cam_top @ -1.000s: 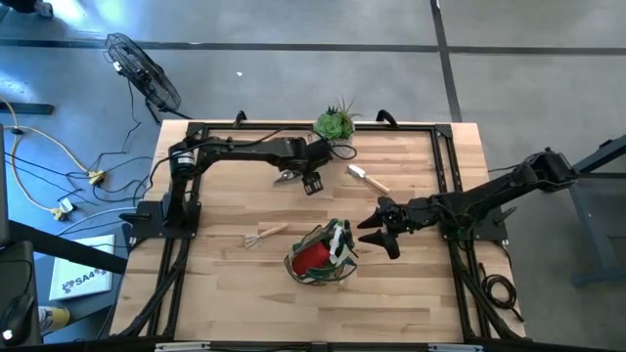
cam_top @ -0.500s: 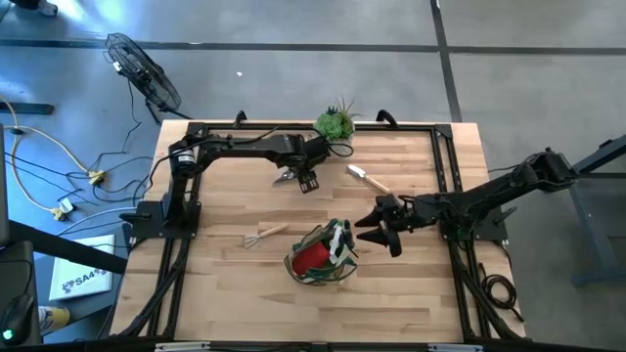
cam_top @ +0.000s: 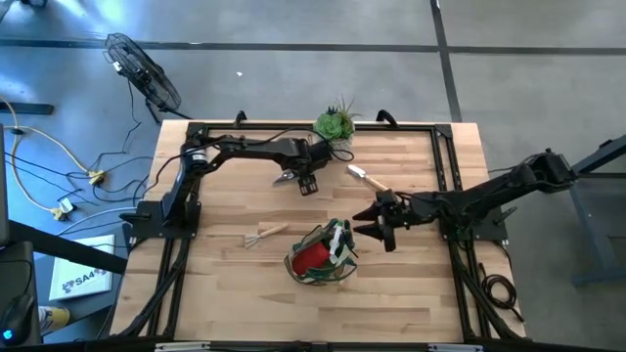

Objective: Pick & Place Garden tools in Gardening bag
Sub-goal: Put the green shear scissors into the green gardening bag

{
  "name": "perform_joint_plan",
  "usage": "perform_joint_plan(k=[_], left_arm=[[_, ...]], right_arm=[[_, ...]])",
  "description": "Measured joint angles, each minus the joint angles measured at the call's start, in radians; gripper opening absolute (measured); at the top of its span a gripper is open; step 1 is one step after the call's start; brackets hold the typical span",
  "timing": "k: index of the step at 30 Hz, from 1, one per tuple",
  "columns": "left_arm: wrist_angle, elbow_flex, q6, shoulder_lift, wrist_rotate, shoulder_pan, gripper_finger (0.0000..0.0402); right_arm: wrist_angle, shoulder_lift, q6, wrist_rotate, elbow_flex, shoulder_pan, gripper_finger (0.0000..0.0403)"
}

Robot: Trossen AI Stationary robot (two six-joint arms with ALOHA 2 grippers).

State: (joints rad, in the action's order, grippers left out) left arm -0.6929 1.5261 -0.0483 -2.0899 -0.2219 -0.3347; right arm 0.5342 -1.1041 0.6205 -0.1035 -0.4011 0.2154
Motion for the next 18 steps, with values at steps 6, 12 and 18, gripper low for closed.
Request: perform_joint_plan(k=[6,12,18], left_arm=[[0.012,0.004,0.0,-0.028,-0.002,0.0,0.0206],[0.038,0.004,0.025,-0.032,-0.009,0.002,0.0152],[0.03,0.004,0.03,-0.033,-0.001,0.003,0.0044]], right_arm=[[0.001,-0.037,0.005,0.002,0.0,-0.001,0.0211],[0.016,-0.082,0.015,0.026,0.0,0.0,0.0211],[0.065,-0.097,0.014,0.037,0.0,0.0,0.0211]])
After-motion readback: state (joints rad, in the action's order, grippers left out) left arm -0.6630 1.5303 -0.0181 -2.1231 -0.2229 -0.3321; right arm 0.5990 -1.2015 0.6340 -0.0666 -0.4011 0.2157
